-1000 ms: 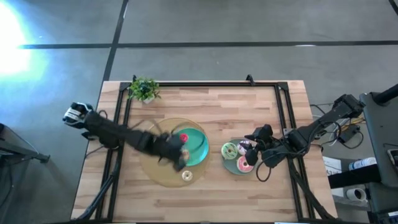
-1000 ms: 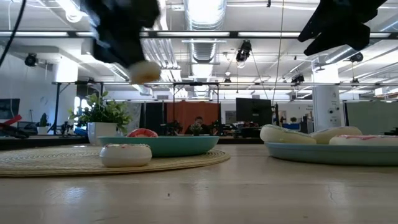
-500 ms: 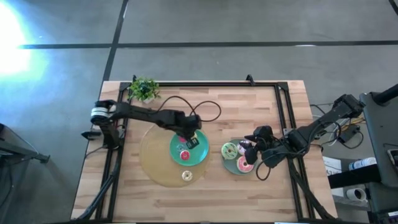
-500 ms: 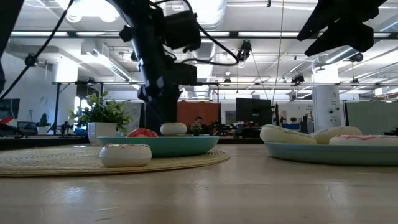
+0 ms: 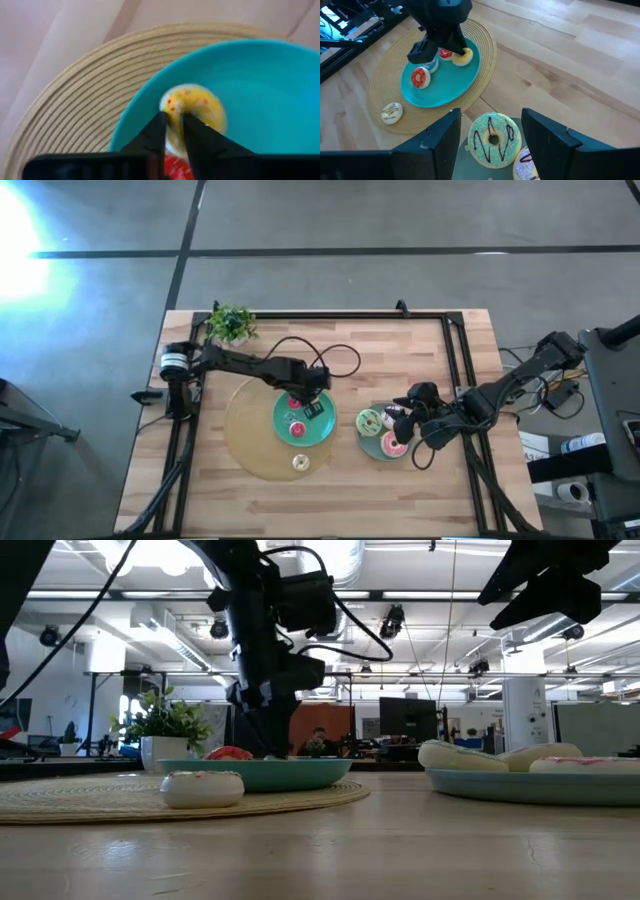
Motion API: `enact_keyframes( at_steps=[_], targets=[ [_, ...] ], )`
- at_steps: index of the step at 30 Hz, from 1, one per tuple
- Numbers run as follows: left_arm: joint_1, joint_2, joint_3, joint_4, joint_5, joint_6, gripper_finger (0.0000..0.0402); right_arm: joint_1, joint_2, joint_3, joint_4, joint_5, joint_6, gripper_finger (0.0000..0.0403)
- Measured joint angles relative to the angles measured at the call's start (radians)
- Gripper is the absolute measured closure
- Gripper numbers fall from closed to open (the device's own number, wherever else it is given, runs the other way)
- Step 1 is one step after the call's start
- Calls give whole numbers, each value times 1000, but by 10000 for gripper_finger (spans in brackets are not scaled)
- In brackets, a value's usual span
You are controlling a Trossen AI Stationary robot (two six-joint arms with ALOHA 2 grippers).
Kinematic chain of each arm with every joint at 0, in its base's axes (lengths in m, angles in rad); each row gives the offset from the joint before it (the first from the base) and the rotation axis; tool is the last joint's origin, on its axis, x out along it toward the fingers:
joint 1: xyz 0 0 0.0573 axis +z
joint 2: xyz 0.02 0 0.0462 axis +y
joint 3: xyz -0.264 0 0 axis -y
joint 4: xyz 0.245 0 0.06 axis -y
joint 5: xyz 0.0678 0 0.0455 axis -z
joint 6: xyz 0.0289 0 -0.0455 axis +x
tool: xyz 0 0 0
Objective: Pick & Place donuts
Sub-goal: Put the small yellow donut on the left plate, then put the small white donut on the left plate
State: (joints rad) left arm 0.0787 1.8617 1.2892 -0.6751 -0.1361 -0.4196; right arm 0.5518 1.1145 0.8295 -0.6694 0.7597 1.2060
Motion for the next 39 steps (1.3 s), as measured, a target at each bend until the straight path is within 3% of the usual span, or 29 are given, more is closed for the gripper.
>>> enact_keyframes(
  at_steps=[7,11,17,23,29,39],
  targets=[
    [-7,-78,3,-49,6,-27,288,0,0,1,-5,0,-6,202],
    [-46,-156,0,-66,9,-31,283,0,0,1,-5,1,-9,202],
    [-224,-275,0,-57,69,-7,282,0,0,0,-7,1,-18,202],
    [-385,-248,-48,-58,147,-292,282,0,0,0,-7,0,-39,202],
    [-448,-143,-102,31,145,-624,282,0,0,-1,-6,-2,-70,202],
    [-462,-78,-114,89,134,-790,282,0,0,-1,-6,-64,-111,202]
  ],
)
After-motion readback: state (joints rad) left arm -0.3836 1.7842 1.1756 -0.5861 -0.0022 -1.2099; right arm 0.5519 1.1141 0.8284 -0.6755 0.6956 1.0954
